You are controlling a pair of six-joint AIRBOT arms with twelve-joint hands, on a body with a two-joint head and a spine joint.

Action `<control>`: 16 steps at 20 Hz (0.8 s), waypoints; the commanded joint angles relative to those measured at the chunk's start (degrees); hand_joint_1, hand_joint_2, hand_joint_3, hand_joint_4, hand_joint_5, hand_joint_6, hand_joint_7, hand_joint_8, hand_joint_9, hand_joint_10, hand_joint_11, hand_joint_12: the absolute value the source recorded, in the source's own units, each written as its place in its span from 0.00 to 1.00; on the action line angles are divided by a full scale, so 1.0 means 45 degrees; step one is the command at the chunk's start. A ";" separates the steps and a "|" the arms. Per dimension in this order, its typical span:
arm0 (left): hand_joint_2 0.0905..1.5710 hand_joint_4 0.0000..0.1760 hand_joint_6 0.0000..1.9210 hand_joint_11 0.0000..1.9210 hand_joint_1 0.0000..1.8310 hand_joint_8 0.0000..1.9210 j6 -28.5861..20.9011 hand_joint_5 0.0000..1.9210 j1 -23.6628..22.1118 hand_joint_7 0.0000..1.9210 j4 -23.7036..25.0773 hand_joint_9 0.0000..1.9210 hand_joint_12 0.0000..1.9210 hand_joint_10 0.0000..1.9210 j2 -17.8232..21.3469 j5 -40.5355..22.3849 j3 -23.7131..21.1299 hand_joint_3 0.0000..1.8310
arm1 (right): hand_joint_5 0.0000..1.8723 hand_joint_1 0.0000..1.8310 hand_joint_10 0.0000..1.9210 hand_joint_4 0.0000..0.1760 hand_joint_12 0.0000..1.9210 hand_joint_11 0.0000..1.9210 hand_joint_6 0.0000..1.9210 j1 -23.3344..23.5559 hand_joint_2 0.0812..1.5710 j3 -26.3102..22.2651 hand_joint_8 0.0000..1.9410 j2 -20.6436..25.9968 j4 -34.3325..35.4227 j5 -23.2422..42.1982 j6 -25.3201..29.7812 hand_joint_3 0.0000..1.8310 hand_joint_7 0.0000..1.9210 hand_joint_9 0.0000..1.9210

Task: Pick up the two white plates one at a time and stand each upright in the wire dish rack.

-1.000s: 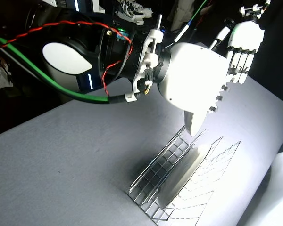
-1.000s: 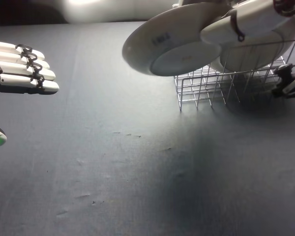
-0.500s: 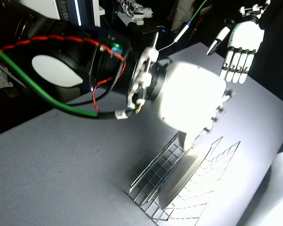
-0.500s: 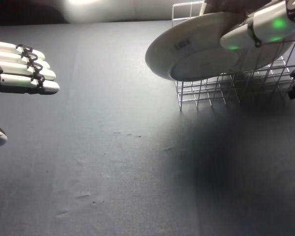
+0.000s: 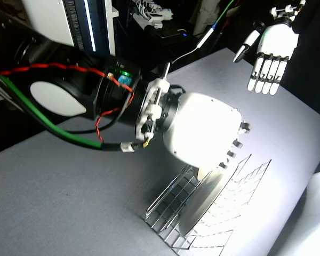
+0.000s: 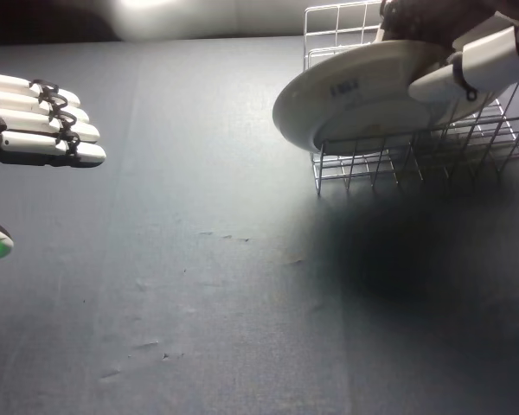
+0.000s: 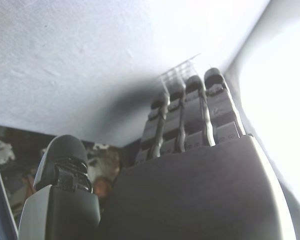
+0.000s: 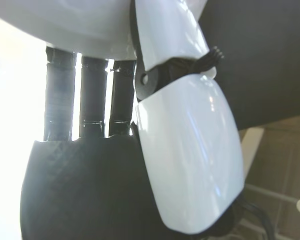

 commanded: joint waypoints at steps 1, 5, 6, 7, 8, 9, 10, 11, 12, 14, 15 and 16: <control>0.77 0.00 0.01 0.01 0.00 0.00 -0.0033 0.02 -0.0092 0.00 -0.0797 0.00 0.00 0.00 0.0044 -0.0144 -0.0022 0.00 | 0.50 0.82 0.45 0.00 0.74 0.47 0.50 0.0041 0.67 0.0098 0.40 0.0063 -0.0126 0.1539 -0.0012 0.00 0.55 0.53; 0.76 0.00 0.00 0.00 0.00 0.00 -0.0033 0.00 -0.0091 0.00 -0.0797 0.00 0.00 0.00 0.0045 -0.0144 -0.0073 0.00 | 0.50 0.82 0.45 0.00 0.74 0.47 0.50 -0.0210 0.67 0.0219 0.40 0.0058 -0.1068 0.1804 -0.0082 0.00 0.54 0.53; 0.76 0.00 0.00 0.00 0.00 0.00 -0.0033 0.00 -0.0091 0.00 -0.0797 0.00 0.00 0.00 0.0045 -0.0143 -0.0093 0.00 | 0.50 0.82 0.46 0.00 0.74 0.47 0.50 -0.0271 0.67 0.0251 0.39 0.0058 -0.1380 0.1906 -0.0107 0.00 0.55 0.53; 0.76 0.00 0.00 0.00 0.00 0.00 -0.0033 0.00 -0.0091 0.00 -0.0797 0.00 0.00 0.00 0.0045 -0.0143 -0.0114 0.00 | 0.50 0.82 0.46 0.00 0.74 0.47 0.50 -0.0297 0.67 0.0280 0.39 0.0057 -0.1564 0.1939 -0.0134 0.00 0.55 0.53; 0.76 0.00 0.00 0.00 0.00 0.00 -0.0033 0.00 -0.0091 0.00 -0.0797 0.00 0.00 0.00 0.0047 -0.0143 -0.0133 0.00 | 0.50 0.82 0.46 0.00 0.74 0.47 0.50 -0.0299 0.67 0.0311 0.39 0.0052 -0.1589 0.1942 -0.0143 0.00 0.55 0.52; 0.76 0.00 0.00 0.00 0.00 0.00 -0.0033 0.00 -0.0091 0.00 -0.0796 0.00 0.00 0.00 0.0047 -0.0143 -0.0149 0.00 | 0.50 0.82 0.46 0.00 0.74 0.47 0.50 -0.0294 0.67 0.0380 0.39 0.0026 -0.1608 0.2038 -0.0163 0.00 0.55 0.52; 0.76 0.00 0.00 0.00 0.00 0.00 -0.0033 0.01 -0.0091 0.00 -0.0796 0.00 0.00 0.00 0.0051 -0.0143 -0.0164 0.00 | 0.50 0.81 0.50 0.00 0.76 0.45 0.52 -0.0230 0.68 0.0470 0.43 0.0000 -0.1632 0.2066 -0.0189 0.00 0.52 0.50; 0.76 0.00 0.00 0.00 0.00 0.00 -0.0033 0.01 -0.0091 0.00 -0.0796 0.00 0.00 0.00 0.0051 -0.0143 -0.0164 0.00 | 0.48 0.81 0.52 0.00 0.76 0.46 0.54 -0.0170 0.68 0.0499 0.44 -0.0003 -0.1632 0.2066 -0.0189 0.00 0.51 0.49; 0.76 0.00 0.00 0.00 0.00 0.00 -0.0033 0.01 -0.0091 0.00 -0.0796 0.00 0.00 0.00 0.0051 -0.0143 -0.0173 0.00 | 0.47 0.81 0.53 0.00 0.77 0.45 0.55 -0.0091 0.68 0.0524 0.44 -0.0002 -0.1642 0.2066 -0.0189 0.00 0.51 0.49; 0.76 0.00 0.00 0.00 0.00 0.00 -0.0033 0.01 -0.0091 0.00 -0.0796 0.00 0.00 0.00 0.0054 -0.0143 -0.0187 0.00 | 0.44 0.76 0.63 0.00 0.63 0.40 0.62 -0.0008 0.71 0.0521 0.49 -0.0002 -0.1884 0.2124 -0.0189 0.00 0.49 0.46; 0.76 0.00 0.00 0.00 0.00 0.00 -0.0033 0.00 -0.0091 0.00 -0.0796 0.00 0.00 0.00 0.0054 -0.0143 -0.0191 0.00 | 0.44 0.75 0.65 0.00 0.54 0.39 0.63 -0.0001 0.71 0.0520 0.50 -0.0005 -0.2016 0.2183 -0.0189 0.00 0.49 0.45; 0.76 0.00 0.00 0.00 0.00 0.00 -0.0033 0.01 -0.0091 0.00 -0.0796 0.00 0.00 0.00 0.0054 -0.0143 -0.0201 0.00 | 0.43 0.74 0.66 0.00 0.53 0.38 0.65 0.0004 0.72 0.0517 0.52 -0.0008 -0.2036 0.2200 -0.0189 0.00 0.47 0.44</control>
